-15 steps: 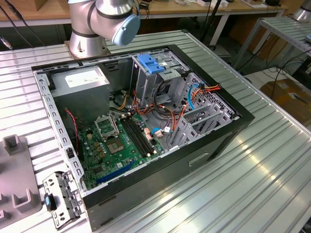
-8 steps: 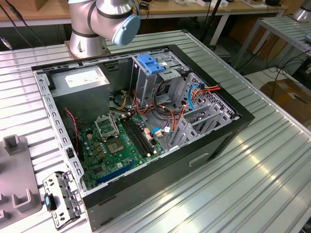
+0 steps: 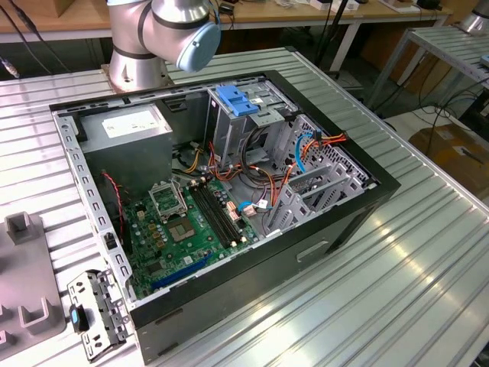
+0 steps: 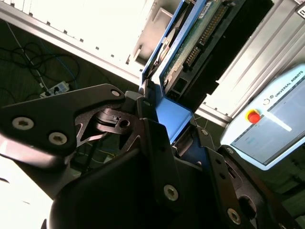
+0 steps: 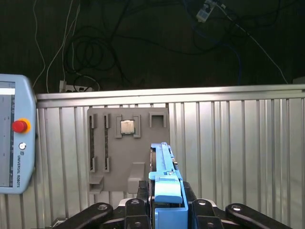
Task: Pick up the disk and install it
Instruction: 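Pick up the disk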
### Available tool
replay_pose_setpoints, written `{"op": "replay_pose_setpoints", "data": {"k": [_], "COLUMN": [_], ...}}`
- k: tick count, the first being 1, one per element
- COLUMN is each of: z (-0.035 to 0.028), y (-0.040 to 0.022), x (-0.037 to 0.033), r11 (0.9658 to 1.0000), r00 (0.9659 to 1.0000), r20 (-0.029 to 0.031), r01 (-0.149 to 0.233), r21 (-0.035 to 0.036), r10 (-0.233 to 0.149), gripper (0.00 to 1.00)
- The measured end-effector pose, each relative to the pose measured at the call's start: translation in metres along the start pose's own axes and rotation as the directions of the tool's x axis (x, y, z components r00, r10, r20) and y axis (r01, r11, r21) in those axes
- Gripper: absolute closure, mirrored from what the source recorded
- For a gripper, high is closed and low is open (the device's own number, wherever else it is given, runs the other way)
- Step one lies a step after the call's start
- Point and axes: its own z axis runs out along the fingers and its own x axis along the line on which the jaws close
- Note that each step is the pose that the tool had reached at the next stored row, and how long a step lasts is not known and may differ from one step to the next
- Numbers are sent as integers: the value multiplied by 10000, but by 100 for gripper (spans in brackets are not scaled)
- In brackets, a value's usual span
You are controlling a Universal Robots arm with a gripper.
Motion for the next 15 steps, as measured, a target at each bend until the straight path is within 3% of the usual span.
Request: {"op": "replay_pose_setpoints", "data": {"k": [15], "z": [6], "y": [-101], "x": [-3], "r11": [10000], "r00": [10000], "r20": [0], "r01": [1], "r21": [0], "r10": [-1], "gripper": [63]}}
